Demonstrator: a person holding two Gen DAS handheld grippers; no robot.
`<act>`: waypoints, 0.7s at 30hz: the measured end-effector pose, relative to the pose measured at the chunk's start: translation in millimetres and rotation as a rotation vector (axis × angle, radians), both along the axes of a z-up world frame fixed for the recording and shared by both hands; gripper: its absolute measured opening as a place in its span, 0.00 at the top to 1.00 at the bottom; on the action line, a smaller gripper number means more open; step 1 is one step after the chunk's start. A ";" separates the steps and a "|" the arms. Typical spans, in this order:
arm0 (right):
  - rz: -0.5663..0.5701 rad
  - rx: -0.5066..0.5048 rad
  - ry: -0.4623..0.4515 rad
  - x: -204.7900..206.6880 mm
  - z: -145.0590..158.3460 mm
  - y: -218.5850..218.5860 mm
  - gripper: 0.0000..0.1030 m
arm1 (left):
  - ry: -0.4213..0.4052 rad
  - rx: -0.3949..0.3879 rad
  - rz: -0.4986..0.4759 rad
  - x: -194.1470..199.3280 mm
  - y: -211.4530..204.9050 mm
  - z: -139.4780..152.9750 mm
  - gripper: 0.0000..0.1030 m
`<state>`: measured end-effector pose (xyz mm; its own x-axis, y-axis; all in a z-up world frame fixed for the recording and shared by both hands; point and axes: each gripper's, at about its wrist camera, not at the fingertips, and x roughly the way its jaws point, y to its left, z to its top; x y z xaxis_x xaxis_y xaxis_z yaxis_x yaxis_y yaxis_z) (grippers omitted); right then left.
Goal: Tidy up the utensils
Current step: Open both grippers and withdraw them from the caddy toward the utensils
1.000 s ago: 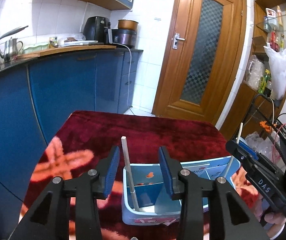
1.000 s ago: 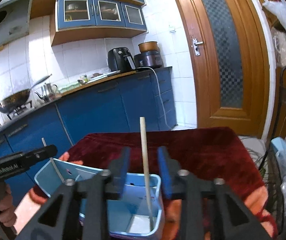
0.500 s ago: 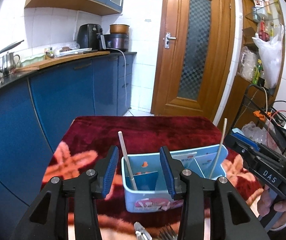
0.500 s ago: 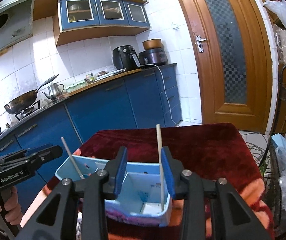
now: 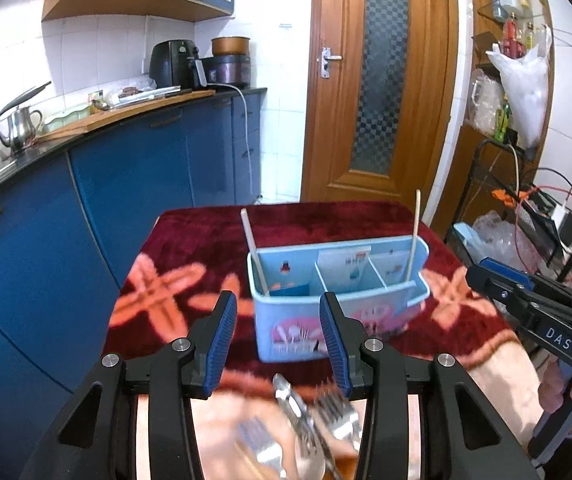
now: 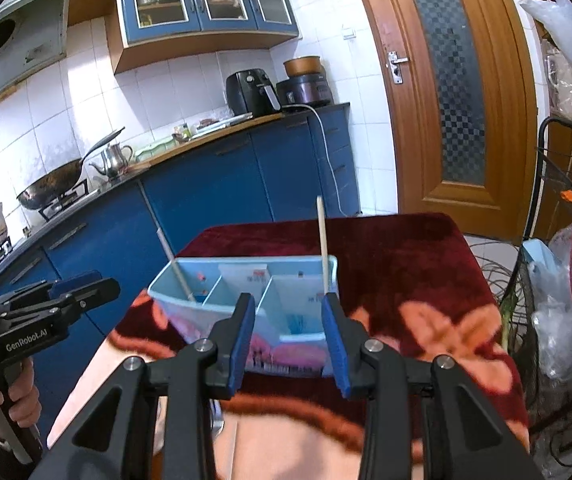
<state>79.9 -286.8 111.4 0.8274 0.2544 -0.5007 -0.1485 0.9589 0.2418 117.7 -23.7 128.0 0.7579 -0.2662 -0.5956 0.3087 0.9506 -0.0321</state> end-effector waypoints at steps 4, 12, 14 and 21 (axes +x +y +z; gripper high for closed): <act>0.017 -0.010 0.043 -15.9 -7.3 3.7 0.63 | 0.026 0.033 0.000 -15.2 6.0 -6.3 0.57; 0.064 -0.037 0.163 -36.9 -31.9 9.3 0.63 | 0.119 0.093 0.014 -31.7 16.5 -32.3 0.57; 0.072 -0.048 0.188 -39.9 -37.1 11.2 0.63 | 0.140 0.103 0.018 -32.7 19.5 -39.5 0.57; 0.099 -0.079 0.281 -42.7 -57.8 14.9 0.63 | 0.226 0.147 0.017 -31.2 19.5 -66.0 0.57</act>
